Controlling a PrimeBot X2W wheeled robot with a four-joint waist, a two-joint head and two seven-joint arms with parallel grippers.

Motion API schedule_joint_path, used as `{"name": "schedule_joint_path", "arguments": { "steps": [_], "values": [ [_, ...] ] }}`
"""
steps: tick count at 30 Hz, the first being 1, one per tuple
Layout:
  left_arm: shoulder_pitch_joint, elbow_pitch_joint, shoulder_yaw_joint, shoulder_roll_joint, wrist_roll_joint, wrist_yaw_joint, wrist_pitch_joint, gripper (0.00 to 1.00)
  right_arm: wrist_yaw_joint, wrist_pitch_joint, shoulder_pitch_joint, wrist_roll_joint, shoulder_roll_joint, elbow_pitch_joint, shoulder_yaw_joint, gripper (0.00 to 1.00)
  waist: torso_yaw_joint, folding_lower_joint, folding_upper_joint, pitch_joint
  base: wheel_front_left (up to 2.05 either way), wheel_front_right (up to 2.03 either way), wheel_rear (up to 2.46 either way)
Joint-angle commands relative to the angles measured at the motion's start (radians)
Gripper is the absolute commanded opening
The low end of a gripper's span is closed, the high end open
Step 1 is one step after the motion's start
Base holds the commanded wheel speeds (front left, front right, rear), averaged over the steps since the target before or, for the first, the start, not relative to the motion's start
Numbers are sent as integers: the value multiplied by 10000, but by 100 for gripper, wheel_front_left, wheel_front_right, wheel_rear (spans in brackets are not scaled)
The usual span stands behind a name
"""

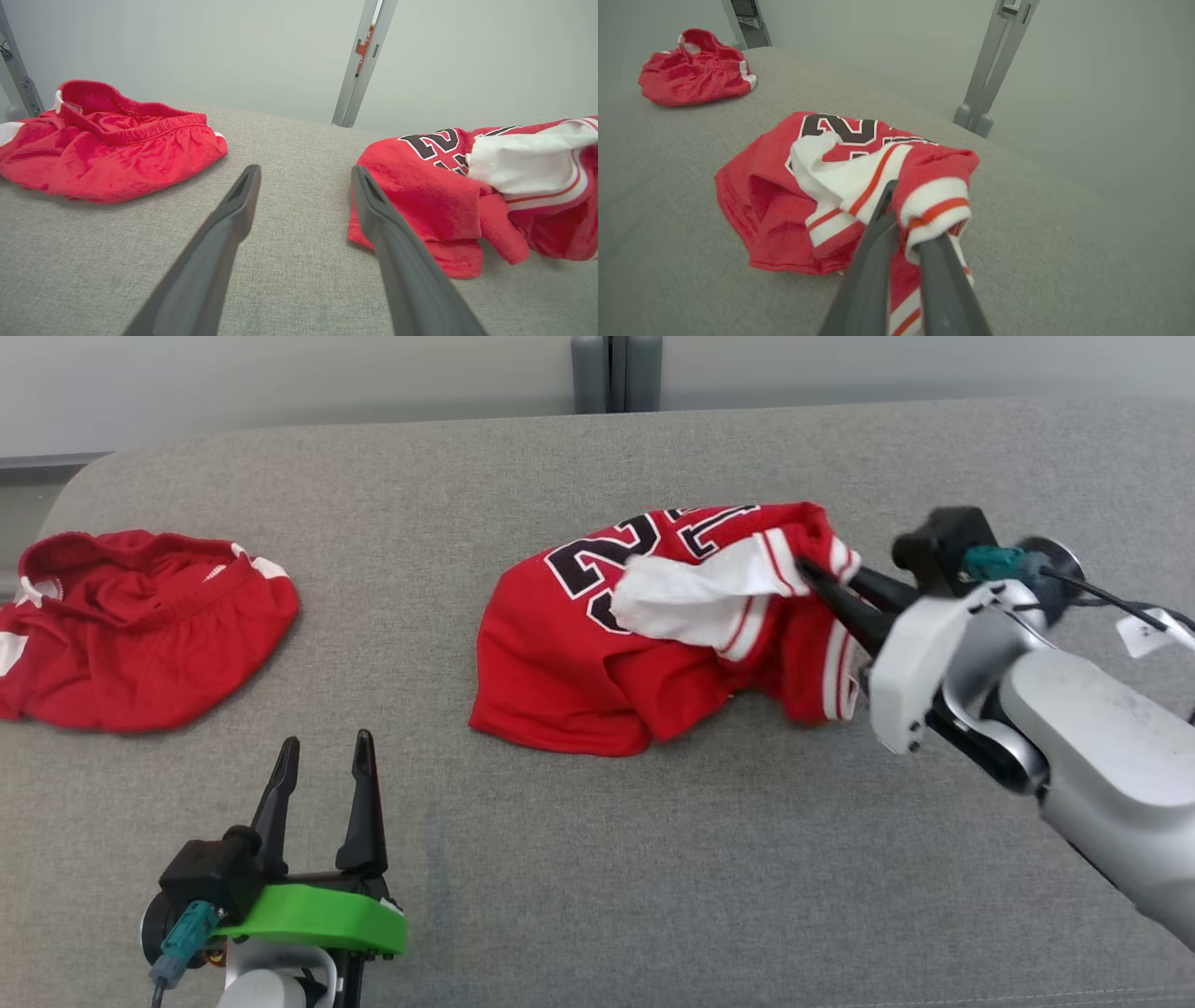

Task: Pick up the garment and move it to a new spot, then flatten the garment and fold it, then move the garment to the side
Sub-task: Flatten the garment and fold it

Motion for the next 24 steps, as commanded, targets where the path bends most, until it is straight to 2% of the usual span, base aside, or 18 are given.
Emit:
{"name": "schedule_joint_path", "arguments": {
  "steps": [1,4,8,12,17,23,24],
  "values": [
    [-122,-24,62,23,-63,51,9,100,-2,264,347,466,-438,-123,145,0,-25,0,0,26,0,0,0],
    [-124,-34,139,23,-68,47,9,100,-1,682,1043,1331,-1316,-285,391,0,-81,0,0,65,0,0,0],
    [-126,-27,211,23,-69,56,9,100,-2,1036,1644,1842,-1993,-187,462,0,-170,0,0,65,0,0,0],
    [-168,-21,159,23,-107,52,9,100,-2,1339,1675,1157,-2427,278,426,0,-247,0,0,35,0,0,0],
    [-176,-15,125,23,-122,62,9,100,-2,988,1378,-246,-2246,1185,-451,0,-336,0,0,24,0,0,0],
    [-165,24,116,25,-107,20,9,100,-4,404,1184,-2021,-1365,2227,-1853,0,-360,0,0,3,0,0,0],
    [-155,32,107,25,-95,8,9,100,-4,358,1191,-2226,-1225,2375,-2028,32,-354,0,0,-10,0,0,0]
  ]
}}
